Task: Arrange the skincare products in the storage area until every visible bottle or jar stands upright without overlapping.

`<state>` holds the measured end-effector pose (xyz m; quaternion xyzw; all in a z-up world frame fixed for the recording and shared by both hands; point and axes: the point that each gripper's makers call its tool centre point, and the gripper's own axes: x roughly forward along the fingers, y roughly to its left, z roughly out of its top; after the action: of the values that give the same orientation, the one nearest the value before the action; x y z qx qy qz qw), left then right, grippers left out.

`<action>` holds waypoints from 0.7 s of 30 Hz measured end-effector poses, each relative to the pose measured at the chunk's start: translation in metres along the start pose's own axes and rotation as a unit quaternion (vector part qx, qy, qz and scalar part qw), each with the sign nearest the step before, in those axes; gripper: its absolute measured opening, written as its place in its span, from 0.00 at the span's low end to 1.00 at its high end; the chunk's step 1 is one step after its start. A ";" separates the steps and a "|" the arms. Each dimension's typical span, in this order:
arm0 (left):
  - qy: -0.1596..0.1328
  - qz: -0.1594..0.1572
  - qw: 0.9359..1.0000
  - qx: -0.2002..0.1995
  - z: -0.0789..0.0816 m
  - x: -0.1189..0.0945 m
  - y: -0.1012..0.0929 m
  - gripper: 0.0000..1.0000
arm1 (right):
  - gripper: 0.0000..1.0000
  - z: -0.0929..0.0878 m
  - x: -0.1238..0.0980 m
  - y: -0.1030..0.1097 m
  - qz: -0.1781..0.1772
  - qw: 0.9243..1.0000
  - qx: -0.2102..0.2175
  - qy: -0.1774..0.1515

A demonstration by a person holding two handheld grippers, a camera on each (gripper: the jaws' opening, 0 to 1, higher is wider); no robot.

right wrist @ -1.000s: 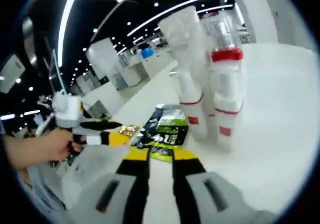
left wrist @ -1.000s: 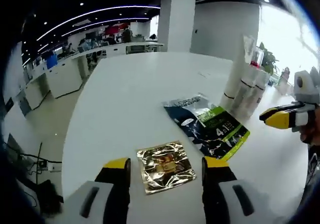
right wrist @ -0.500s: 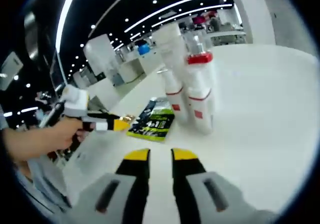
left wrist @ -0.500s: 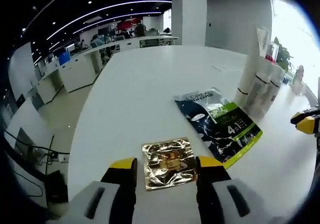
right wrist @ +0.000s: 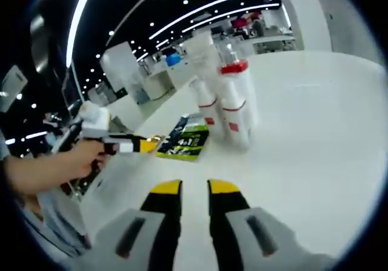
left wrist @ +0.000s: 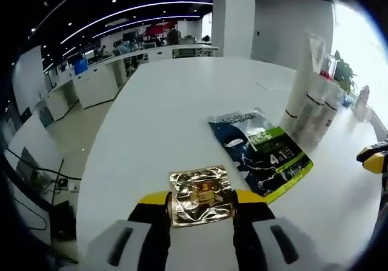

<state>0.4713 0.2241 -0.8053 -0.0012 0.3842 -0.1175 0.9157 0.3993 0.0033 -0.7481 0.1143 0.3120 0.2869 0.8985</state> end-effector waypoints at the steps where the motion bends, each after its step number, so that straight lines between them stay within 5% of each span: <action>1: 0.000 -0.001 1.000 -0.001 -0.001 -0.001 -0.001 0.40 | 0.15 0.001 0.000 0.001 0.001 1.000 0.001 0.000; 8: -0.014 -0.004 1.000 -0.021 -0.007 -0.018 -0.002 0.40 | 0.16 0.008 0.006 0.020 0.027 1.000 -0.003 0.006; 14: -0.029 -0.015 0.999 -0.031 -0.015 -0.044 -0.008 0.40 | 0.20 0.004 0.011 0.043 0.075 0.996 0.049 0.025; 21: -0.051 -0.052 0.997 -0.030 -0.025 -0.104 -0.035 0.40 | 0.25 0.009 0.020 0.095 0.173 0.970 0.165 0.040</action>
<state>0.3762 0.2150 -0.7467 -0.0546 0.3394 -0.1531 0.9265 0.3755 0.0912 -0.7146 0.3020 0.3664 0.3865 0.7907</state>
